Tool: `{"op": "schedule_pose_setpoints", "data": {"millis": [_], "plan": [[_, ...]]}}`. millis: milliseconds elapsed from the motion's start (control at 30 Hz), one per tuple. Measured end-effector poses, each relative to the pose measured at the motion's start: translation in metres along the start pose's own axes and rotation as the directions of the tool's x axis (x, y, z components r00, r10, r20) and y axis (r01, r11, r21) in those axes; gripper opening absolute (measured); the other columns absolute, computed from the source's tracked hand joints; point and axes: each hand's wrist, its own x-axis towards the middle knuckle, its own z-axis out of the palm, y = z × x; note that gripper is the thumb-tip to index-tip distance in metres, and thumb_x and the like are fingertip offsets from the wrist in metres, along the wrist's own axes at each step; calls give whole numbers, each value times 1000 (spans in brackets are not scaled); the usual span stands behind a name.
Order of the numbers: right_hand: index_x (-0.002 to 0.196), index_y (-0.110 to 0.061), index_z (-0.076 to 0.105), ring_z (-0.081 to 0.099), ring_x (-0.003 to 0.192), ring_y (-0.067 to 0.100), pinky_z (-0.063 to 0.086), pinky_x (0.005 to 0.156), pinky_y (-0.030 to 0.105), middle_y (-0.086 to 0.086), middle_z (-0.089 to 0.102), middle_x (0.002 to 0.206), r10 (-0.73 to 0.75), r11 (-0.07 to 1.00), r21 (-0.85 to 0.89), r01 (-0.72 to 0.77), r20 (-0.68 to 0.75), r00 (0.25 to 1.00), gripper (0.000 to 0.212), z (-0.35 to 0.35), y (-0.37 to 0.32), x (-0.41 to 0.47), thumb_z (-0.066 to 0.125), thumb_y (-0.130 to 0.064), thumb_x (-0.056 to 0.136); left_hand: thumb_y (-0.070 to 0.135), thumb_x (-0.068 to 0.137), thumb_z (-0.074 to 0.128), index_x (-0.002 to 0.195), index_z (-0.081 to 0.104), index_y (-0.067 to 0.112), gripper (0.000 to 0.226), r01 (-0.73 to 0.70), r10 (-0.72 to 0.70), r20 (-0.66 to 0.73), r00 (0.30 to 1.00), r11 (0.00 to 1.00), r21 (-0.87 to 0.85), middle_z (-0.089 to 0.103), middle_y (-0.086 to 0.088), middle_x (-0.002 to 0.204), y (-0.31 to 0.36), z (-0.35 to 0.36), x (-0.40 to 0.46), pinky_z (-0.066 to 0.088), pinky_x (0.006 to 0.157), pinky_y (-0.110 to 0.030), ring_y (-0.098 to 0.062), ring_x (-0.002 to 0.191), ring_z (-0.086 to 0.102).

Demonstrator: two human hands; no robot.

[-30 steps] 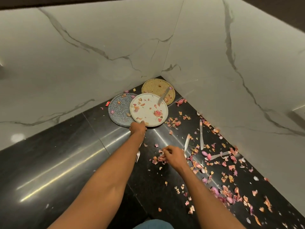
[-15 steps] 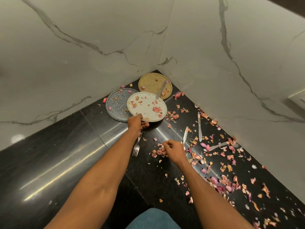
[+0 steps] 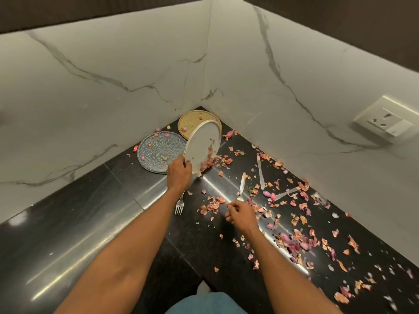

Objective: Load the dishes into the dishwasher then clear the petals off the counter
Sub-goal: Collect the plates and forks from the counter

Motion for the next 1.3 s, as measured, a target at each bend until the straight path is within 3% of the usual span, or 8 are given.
{"op": "schedule_pose_setpoints", "data": {"millis": [133, 267, 533, 733, 833, 967, 1200, 1300], "plan": [[101, -20, 70, 73, 72, 13, 63, 78, 41, 3, 74, 82, -19, 1000, -6, 19, -11, 1000, 14, -9, 5, -16, 57, -16, 104, 11, 97, 51, 84, 47, 13, 14, -148, 156, -41, 987, 976, 160, 51, -6, 75, 19, -5, -16, 30, 61, -33, -22, 67, 48], [96, -20, 69, 70, 68, 7, 56, 62, 20, 2, 73, 82, -53, 997, -56, 51, -42, 998, 17, -22, 8, -35, 56, -16, 105, 11, 99, 50, 94, 54, 6, 8, -207, 223, -39, 974, 948, 241, 52, -5, 81, 26, -5, -34, 34, 63, -32, -22, 72, 52], [90, -17, 72, 72, 67, 10, 62, 70, 32, 1, 74, 78, -84, 995, -66, 78, -98, 992, 23, -42, 28, -69, 54, -11, 104, 9, 100, 49, 96, 53, 3, 8, -238, 263, -64, 963, 933, 269, 50, -6, 82, 48, -14, -82, 31, 63, -32, -22, 72, 48], [91, -19, 70, 72, 75, 13, 62, 78, 44, 1, 74, 82, -89, 994, -67, 81, -130, 987, 20, -47, 59, -110, 55, -13, 102, 21, 88, 52, 90, 54, 9, 12, 47, -45, 19, 999, 994, -98, 62, -10, 85, 54, -12, -117, 52, 70, -43, -30, 78, 61], [113, -18, 69, 68, 98, 17, 56, 89, 38, 5, 73, 110, -146, 981, -157, 116, -195, 970, 19, -49, 71, -136, 55, -15, 100, 22, 79, 49, 97, 61, 9, 25, 194, -157, 140, 978, 930, -313, 70, -24, 85, 47, -6, -141, 62, 64, -54, -35, 68, 71], [154, -23, 43, 37, 146, 25, 33, 121, 45, 2, 43, 158, -307, 918, -321, 235, -197, 931, 59, -45, 68, -158, 61, -24, 98, 2, 93, 45, 107, 58, 1, 19, 216, -123, 295, 948, 928, -305, 68, -27, 77, 58, -6, -201, 63, 60, -50, -33, 58, 70], [165, -25, -4, 2, 159, 22, 16, 129, 45, -7, -7, 173, -475, 726, -555, 406, 22, 880, 94, -33, 62, -182, 62, -30, 98, 28, 99, 53, 82, 60, 17, 22, -166, 162, 318, 934, 986, -15, 66, -2, 74, 69, 0, -282, 58, 56, -38, -21, 62, 68], [164, -23, -9, 9, 159, 24, 24, 127, 47, -6, -15, 171, -444, 737, -549, 393, 44, 895, 102, -24, 80, -197, 65, -15, 94, 27, 96, 51, 80, 57, 16, 21, -173, 155, 339, 928, 985, 24, 66, -4, 73, 71, 6, -295, 60, 59, -43, -22, 61, 69]]}}
